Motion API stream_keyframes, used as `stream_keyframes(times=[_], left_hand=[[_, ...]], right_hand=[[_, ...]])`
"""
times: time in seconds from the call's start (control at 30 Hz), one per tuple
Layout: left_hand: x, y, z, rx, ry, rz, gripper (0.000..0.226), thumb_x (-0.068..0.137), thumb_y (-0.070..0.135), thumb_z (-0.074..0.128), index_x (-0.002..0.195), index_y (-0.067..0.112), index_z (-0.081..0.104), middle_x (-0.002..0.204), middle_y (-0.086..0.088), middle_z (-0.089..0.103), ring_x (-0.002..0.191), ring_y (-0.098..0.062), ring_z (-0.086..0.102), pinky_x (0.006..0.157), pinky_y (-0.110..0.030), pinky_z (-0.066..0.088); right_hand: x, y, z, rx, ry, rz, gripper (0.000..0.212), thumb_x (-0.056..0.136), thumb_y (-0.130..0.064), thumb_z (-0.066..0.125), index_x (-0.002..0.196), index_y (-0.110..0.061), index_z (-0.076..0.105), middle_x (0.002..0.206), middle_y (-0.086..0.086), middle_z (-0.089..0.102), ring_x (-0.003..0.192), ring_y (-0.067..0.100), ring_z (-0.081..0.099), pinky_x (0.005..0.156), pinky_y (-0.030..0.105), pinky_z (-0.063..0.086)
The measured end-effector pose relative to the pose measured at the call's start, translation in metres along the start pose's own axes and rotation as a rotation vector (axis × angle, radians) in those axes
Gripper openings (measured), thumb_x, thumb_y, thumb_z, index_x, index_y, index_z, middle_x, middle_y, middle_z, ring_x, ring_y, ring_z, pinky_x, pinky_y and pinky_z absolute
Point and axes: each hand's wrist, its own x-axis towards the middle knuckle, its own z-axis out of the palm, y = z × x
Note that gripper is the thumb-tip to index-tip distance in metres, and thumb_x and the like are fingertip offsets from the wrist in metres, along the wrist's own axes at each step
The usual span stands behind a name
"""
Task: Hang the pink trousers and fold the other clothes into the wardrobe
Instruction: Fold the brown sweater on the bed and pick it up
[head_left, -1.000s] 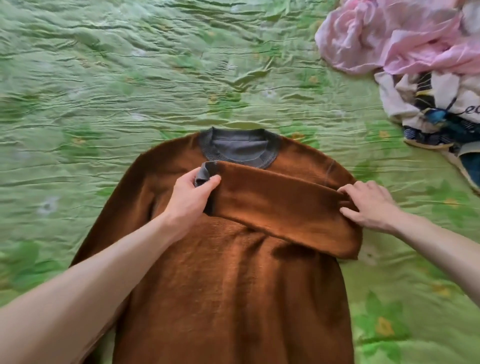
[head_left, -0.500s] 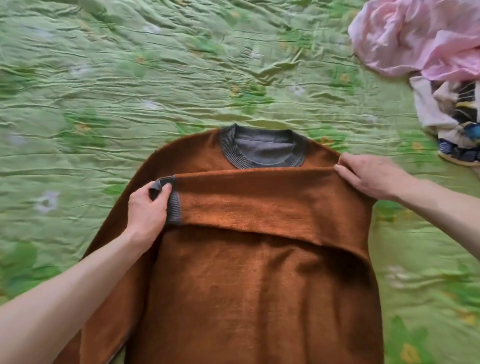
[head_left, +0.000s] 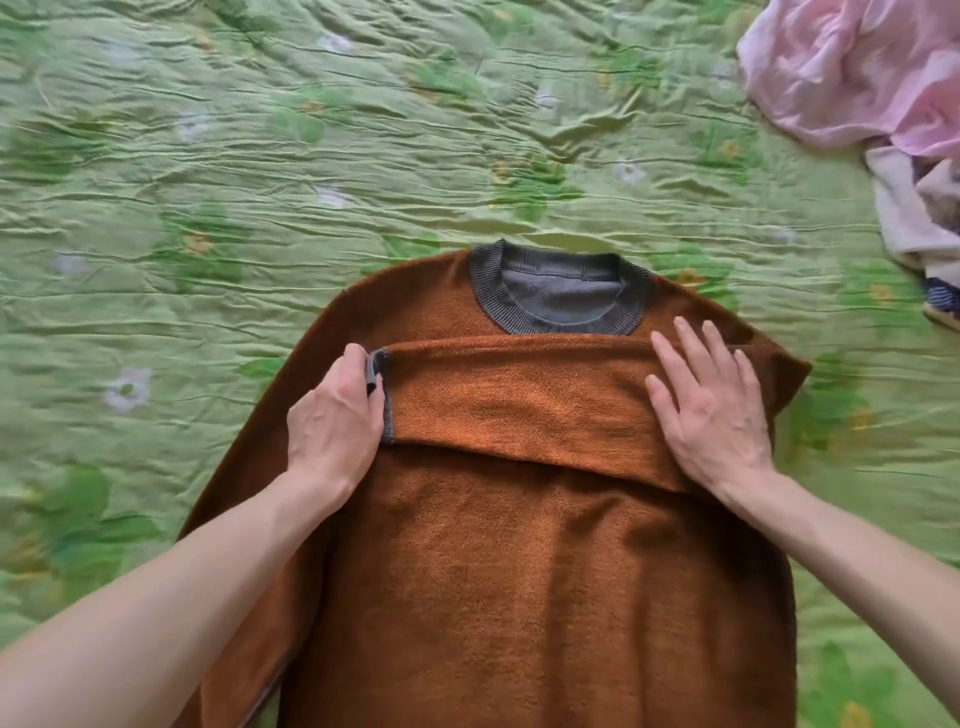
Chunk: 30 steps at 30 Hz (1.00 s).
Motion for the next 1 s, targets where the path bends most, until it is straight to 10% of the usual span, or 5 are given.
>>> stream_keyframes(times=[0.4, 0.53, 0.7, 1.0], left_hand=[[-0.002, -0.016, -0.005, 0.022, -0.021, 0.02, 0.021, 0.106, 0.037, 0.05, 0.104, 0.017, 0.056, 0.095, -0.001, 0.06, 0.083, -0.029, 0.064, 0.065, -0.038, 0.045], [-0.023, -0.027, -0.014, -0.096, -0.021, 0.031, 0.041, 0.105, 0.033, 0.033, 0.135, 0.017, 0.056, 0.117, -0.005, 0.059, 0.108, -0.028, 0.055, 0.095, -0.048, 0.046], [-0.039, -0.048, -0.024, -0.001, 0.017, -0.432, 0.055, 0.096, 0.024, 0.053, 0.147, 0.009, 0.042, 0.141, -0.017, 0.049, 0.131, -0.037, 0.042, 0.11, -0.053, 0.035], [-0.036, -0.127, -0.077, -0.376, -0.563, -0.47, 0.026, 0.09, 0.05, 0.075, 0.084, 0.025, 0.077, 0.083, 0.004, 0.078, 0.089, -0.019, 0.076, 0.071, -0.029, 0.054]], right_hand=[[-0.015, 0.011, 0.028, 0.154, -0.235, 0.26, 0.083, 0.095, -0.072, 0.013, 0.166, -0.032, -0.004, 0.174, -0.001, -0.009, 0.159, 0.017, -0.012, 0.129, 0.047, -0.003], [-0.019, -0.008, 0.016, 0.15, -0.211, 0.123, 0.074, 0.101, -0.067, 0.015, 0.166, -0.032, 0.003, 0.174, -0.003, -0.006, 0.16, 0.016, -0.009, 0.129, 0.051, 0.001], [-0.009, -0.095, 0.011, 0.111, -0.216, -0.251, 0.068, 0.105, -0.062, 0.011, 0.166, -0.033, 0.01, 0.174, -0.003, 0.001, 0.161, 0.017, -0.006, 0.128, 0.054, 0.01], [0.035, -0.27, 0.014, 0.122, -0.348, -0.583, 0.063, 0.107, -0.063, 0.018, 0.163, -0.046, -0.005, 0.174, -0.01, -0.006, 0.16, 0.017, -0.012, 0.129, 0.053, 0.005]])
